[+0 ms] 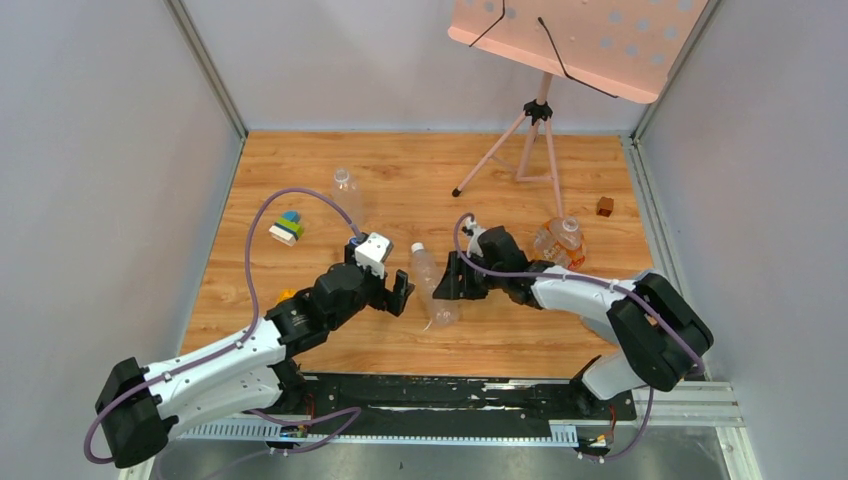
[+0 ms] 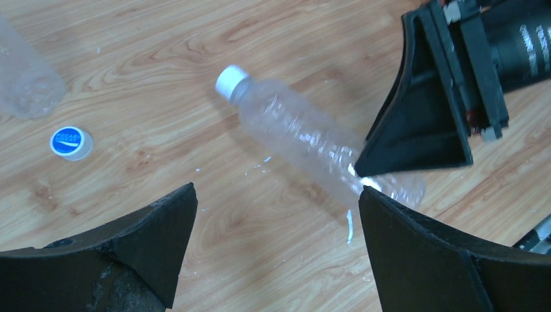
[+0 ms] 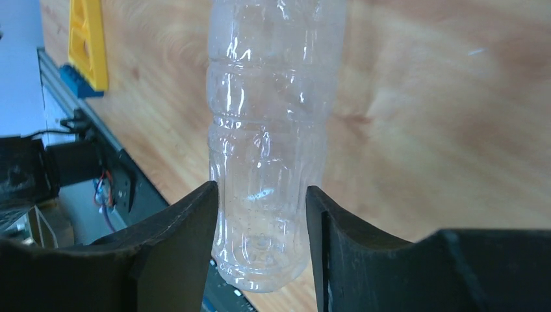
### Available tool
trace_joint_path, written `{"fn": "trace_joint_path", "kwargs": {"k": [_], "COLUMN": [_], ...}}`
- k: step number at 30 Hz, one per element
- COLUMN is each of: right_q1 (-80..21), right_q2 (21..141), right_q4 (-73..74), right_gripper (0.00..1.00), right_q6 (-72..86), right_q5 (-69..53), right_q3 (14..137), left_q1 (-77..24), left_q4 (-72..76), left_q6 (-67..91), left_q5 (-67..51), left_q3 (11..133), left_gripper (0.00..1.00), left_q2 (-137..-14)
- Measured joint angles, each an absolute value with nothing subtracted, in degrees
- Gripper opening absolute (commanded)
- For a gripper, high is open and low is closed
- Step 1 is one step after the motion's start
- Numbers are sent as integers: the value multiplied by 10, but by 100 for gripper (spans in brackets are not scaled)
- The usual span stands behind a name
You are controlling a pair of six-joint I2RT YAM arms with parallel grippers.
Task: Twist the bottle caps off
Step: Pick up the plastic bottle at the center of the board.
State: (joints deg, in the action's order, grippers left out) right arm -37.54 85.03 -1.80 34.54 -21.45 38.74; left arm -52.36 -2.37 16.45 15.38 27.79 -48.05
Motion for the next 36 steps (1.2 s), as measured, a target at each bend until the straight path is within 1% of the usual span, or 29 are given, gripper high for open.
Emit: {"fn": "trace_joint_path", "kwargs": {"k": [4, 10, 16, 23, 25, 27, 30, 31, 36], "right_q1": [-422, -423, -423, -423, -423, -423, -423, -423, -423], "right_q2": [843, 842, 842, 842, 842, 843, 854, 863, 894], "right_q4": [-20, -38, -48, -50, -50, -50, -49, -48, -48], "right_gripper": [57, 60, 59, 60, 60, 58, 38, 36, 36], "right_q6": [377, 391, 392, 392, 391, 390, 386, 383, 380], "right_q5": [-211, -224, -241, -245, -242, -240, -241, -242, -249], "right_q3": [386, 385, 385, 385, 385, 385, 390, 393, 398], "left_q1": [-524, -524, -524, -524, -524, -524, -524, -524, -524], "left_q4": [-13, -5, -18, -103, -104, -91, -69, -65, -42], "left_q6": [178, 196, 225, 329, 363, 392, 424, 430, 445], "left_q5": [133, 107, 93, 116, 124, 125, 123, 122, 118], "left_q3": [277, 257, 249, 249, 243, 227, 206, 204, 204], "left_gripper": [100, 100, 98, 98, 98, 98, 98, 98, 98], "left_q2": [-488, -488, -491, -479, -475, -477, -500, -511, -538]}}
